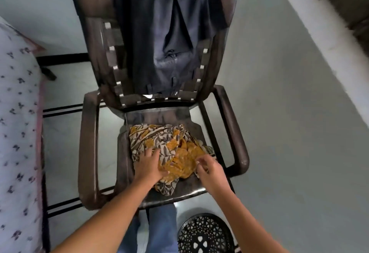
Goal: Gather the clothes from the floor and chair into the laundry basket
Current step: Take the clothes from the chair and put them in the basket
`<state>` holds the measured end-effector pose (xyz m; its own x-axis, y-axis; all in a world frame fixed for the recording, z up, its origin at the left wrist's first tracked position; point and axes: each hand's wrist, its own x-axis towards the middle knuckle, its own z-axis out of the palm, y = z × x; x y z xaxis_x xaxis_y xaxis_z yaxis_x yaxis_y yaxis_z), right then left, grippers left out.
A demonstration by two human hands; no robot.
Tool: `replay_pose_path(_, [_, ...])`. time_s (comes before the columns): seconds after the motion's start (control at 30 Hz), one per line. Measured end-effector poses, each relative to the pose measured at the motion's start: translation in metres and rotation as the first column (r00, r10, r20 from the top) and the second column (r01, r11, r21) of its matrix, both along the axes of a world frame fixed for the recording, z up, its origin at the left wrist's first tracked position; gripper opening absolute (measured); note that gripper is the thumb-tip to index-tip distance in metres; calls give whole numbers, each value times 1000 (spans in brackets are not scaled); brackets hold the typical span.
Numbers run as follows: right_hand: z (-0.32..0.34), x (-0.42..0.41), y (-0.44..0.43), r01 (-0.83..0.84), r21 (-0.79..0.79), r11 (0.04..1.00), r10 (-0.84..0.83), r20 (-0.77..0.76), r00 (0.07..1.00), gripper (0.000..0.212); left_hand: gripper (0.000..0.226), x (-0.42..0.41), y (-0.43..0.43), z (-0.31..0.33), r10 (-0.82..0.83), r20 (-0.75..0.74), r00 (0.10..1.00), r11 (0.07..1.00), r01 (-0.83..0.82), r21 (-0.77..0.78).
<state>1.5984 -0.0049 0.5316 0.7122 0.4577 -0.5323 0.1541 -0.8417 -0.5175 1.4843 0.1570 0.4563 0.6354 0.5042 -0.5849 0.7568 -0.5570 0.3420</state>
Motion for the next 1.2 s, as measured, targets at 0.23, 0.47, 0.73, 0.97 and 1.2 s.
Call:
replay_pose_path(0.23, [-126,56,28,-57,-22,998,57,0,998,23,153,63,16,-118,-117,-138,983,993,117,-5])
replay_pose_path(0.47, [-145,87,64,-86,96,992,88,-12,996,19,65,78,40,-140,-188,-62,980,975,179,-129])
replay_pose_path(0.73, [0,113,143,127,422,898,-85,-119,989,62,51,37,111,22,161,281,946,978,-115,-175])
replay_pose_path(0.97, [149,184,286,161,666,729,-302,102,948,111,69,20,162,188,287,539,792,952,-297,-71])
replay_pose_path(1.2, [182,166,387,228,163,960,-224,-42,974,164,74,2,190,258,312,512,800,925,-378,28])
